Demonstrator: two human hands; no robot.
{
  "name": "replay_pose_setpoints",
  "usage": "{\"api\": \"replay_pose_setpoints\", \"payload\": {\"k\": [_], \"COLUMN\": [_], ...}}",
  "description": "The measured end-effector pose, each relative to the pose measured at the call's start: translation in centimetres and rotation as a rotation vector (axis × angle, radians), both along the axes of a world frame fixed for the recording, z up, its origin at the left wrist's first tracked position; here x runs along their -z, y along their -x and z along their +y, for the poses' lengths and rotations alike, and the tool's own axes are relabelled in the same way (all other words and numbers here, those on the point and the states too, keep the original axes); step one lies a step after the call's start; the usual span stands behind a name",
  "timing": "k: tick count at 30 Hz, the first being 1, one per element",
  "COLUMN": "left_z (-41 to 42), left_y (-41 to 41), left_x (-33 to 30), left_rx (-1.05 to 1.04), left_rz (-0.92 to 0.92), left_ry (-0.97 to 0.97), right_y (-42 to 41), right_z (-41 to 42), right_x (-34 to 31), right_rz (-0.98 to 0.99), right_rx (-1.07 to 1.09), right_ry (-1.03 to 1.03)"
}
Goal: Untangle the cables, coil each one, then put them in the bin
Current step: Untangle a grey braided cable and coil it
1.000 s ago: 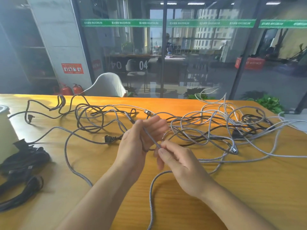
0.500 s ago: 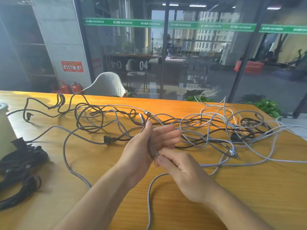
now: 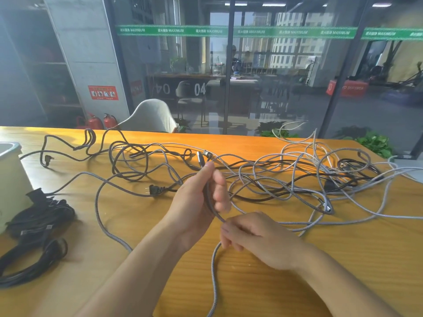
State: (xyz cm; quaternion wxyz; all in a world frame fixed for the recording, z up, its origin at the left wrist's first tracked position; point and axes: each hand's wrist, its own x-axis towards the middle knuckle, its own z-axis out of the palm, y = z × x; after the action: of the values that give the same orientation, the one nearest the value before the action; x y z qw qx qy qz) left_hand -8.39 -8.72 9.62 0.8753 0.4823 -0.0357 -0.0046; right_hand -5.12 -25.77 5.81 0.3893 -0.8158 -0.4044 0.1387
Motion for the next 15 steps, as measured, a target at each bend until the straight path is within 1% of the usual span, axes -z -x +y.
{"api": "replay_pose_setpoints", "payload": {"k": [3, 6, 8, 11, 13, 15], "left_z": [0.9, 1.9, 2.4, 2.7, 2.2, 1.3], "left_y": [0.0, 0.2, 0.3, 0.3, 0.5, 0.6], "left_x": [-0.5, -0.6, -0.7, -0.6, -0.5, -0.2], "left_rx": [0.145, 0.242, 0.286, 0.359, 0.417, 0.464], "left_rz": [-0.022, -0.041, -0.05, -0.048, -0.034, -0.019], "left_ry": [0.119, 0.188, 0.199, 0.163, 0.116, 0.043], "right_y": [-1.2, -2.8, -3.8, -4.4, -4.7, -4.6], "right_z": [-1.6, -4.2, -6.0, -7.6, -7.8, -7.6], "right_x": [-0.8, -1.8, -2.2, -2.5, -2.5, -2.4], "right_rz": [0.144, 0.134, 0.182, 0.219, 0.155, -0.033], "right_rx": [-0.02, -0.021, -0.01, 0.105, 0.223, 0.393], "right_ry": [0.02, 0.204, 0.287, 0.285, 0.311, 0.397]}}
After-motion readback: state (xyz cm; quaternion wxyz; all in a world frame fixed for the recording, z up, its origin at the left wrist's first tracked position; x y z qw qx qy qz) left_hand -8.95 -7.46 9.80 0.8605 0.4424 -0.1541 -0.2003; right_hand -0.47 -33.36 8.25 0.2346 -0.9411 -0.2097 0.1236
